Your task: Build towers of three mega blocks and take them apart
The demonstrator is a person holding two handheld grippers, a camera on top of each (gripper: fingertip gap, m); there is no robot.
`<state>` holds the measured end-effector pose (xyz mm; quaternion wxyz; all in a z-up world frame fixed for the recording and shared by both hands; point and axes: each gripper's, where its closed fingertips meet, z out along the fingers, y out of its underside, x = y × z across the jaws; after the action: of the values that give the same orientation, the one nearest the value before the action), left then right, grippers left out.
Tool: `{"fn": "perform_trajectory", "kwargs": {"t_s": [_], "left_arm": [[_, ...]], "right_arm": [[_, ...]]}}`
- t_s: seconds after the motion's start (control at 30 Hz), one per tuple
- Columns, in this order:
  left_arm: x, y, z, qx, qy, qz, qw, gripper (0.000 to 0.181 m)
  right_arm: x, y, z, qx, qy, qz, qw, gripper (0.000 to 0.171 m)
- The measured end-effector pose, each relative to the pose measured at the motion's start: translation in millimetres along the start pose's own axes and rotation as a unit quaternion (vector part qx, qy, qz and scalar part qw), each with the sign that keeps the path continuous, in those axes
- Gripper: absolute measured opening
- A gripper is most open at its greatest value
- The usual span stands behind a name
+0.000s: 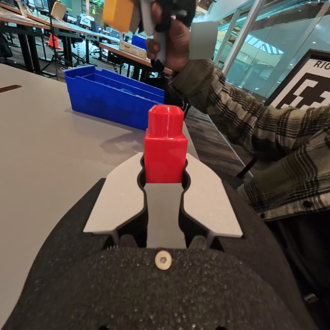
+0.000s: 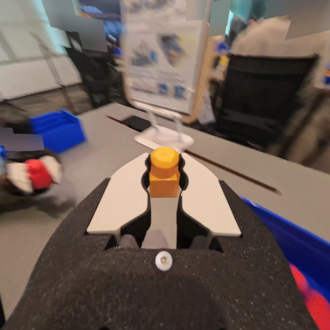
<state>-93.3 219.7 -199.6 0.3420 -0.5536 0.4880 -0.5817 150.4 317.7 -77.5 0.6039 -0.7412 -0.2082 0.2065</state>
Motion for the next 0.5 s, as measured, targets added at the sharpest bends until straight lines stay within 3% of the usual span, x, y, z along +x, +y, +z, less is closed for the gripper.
{"fn": "perform_trajectory", "kwargs": {"t_s": [0.17, 0.33, 0.5], "left_arm": [[9, 2, 8, -0.004, 0.02, 0.011, 1.0, 0.037], [7, 3, 6, -0.002, 0.018, 0.005, 1.0, 0.037], [4, 1, 3, 0.005, 0.015, -0.003, 1.0, 0.037]], "right_arm": [[119, 84, -84, -0.131, 0.19, 0.038, 0.972, 0.029], [159, 149, -115, -0.201, 0.243, 0.096, 0.944, 0.029], [159, 178, -125, -0.25, 0.241, 0.133, 0.928, 0.029]]}}
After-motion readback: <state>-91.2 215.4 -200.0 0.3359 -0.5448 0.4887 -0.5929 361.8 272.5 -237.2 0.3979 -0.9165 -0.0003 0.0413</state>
